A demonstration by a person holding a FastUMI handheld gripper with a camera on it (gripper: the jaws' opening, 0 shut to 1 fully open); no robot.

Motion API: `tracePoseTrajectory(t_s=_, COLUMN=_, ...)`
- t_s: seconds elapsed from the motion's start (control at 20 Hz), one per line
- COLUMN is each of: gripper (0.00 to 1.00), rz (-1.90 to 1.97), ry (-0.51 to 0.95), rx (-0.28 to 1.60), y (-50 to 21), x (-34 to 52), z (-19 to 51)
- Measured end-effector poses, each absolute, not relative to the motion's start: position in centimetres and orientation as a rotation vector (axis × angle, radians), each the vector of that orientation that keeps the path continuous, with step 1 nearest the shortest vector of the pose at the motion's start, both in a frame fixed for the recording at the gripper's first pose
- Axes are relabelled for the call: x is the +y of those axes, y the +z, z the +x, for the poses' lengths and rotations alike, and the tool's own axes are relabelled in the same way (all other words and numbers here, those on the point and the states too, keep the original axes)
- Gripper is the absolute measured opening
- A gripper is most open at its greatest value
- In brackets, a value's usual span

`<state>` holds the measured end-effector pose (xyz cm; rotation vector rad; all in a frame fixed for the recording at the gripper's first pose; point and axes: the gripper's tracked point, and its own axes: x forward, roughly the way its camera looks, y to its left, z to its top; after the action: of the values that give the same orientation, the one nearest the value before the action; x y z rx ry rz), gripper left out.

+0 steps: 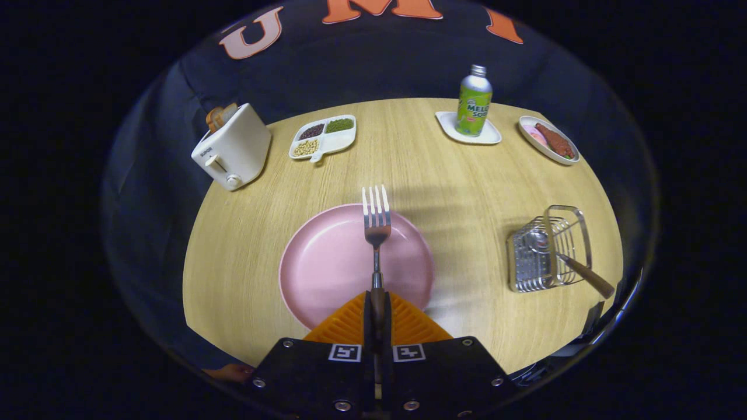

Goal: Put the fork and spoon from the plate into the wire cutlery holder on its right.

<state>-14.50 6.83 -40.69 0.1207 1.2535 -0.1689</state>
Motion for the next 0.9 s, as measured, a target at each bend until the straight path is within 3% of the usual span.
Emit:
tracePoseTrajectory(t_s=0.35, gripper=0.05, rz=0.143, ry=-0.304, rx=1.216, y=-36.0, x=-2.2, z=-16.4)
tracePoseTrajectory(t_s=0.9, gripper=0.05, rz=0.173, ry=-0.335, rx=1.417, y=-35.7, x=-8.0, z=-20.5)
